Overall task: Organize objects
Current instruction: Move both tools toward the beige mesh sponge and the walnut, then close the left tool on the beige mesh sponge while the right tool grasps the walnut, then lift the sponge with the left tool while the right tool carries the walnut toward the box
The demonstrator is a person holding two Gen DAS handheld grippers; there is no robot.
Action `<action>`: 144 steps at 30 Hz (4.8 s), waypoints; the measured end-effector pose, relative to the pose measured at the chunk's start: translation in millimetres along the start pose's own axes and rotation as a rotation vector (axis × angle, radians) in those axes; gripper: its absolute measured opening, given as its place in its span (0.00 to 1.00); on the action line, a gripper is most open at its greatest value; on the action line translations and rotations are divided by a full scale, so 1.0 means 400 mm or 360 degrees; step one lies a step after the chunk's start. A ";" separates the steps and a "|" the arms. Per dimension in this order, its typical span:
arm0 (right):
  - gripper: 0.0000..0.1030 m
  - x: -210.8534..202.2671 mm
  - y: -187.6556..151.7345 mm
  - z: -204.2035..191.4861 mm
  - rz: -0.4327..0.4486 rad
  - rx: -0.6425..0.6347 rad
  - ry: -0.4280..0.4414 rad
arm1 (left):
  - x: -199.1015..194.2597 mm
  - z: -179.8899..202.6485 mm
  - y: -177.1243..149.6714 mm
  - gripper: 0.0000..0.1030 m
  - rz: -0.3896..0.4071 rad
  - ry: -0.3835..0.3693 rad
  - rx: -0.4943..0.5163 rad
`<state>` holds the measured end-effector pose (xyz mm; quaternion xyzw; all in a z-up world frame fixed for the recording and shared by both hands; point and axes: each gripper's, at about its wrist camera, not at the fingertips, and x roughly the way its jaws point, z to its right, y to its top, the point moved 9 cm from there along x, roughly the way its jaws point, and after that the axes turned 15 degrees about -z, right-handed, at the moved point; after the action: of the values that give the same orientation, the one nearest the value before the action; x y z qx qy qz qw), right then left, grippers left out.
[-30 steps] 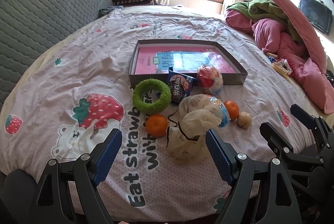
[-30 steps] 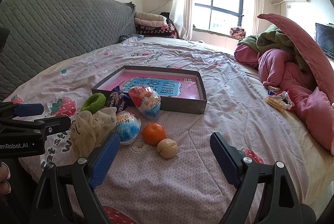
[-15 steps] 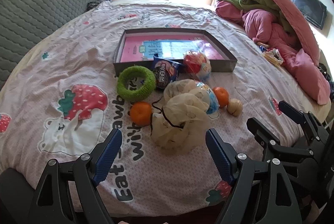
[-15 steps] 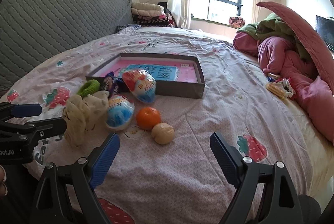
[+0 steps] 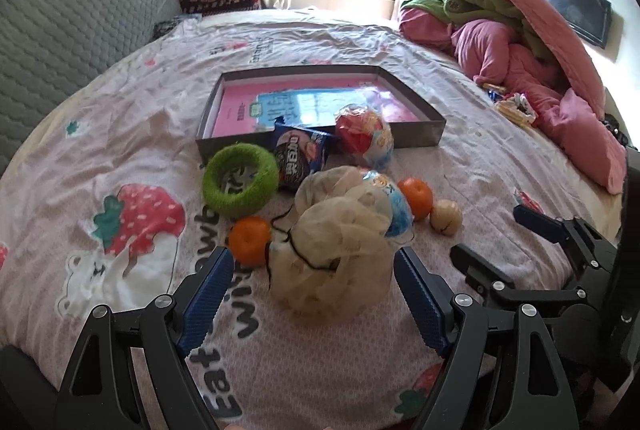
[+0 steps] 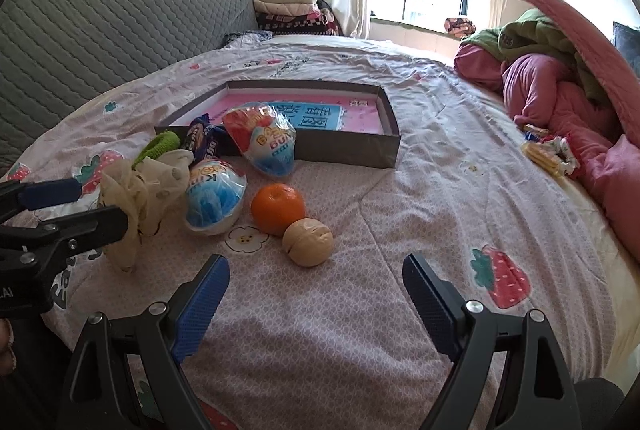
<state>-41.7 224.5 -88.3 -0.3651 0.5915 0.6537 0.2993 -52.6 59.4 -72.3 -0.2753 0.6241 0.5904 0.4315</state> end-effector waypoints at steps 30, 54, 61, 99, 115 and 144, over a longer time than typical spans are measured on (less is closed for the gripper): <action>0.47 0.126 0.041 -0.003 -0.0220 -0.0093 0.0116 | 0.079 0.000 0.042 0.66 -0.0065 -0.0179 0.0044; 0.34 0.102 0.044 -0.019 -0.0127 -0.0159 0.0165 | 0.079 0.014 0.035 0.19 -0.0051 -0.0241 0.0105; 0.34 0.074 0.053 -0.023 -0.0050 -0.0175 0.0149 | 0.059 0.021 0.033 0.18 -0.0030 -0.0259 0.0113; 0.34 -0.017 0.111 -0.006 0.0158 -0.0106 0.0163 | -0.004 -0.005 0.111 0.18 0.0111 -0.0177 0.0073; 0.34 -0.030 0.161 0.020 0.0204 -0.0092 0.0154 | 0.008 -0.033 0.157 0.18 0.0123 -0.0181 0.0037; 0.34 -0.011 0.317 0.029 0.0295 -0.0142 0.0096 | -0.001 -0.119 0.328 0.18 0.0211 -0.0200 -0.0059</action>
<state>-145.1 220.7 -13.7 -0.3414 0.6017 0.6929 0.2032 -174.5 32.7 -9.5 -0.2036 0.6017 0.6451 0.4246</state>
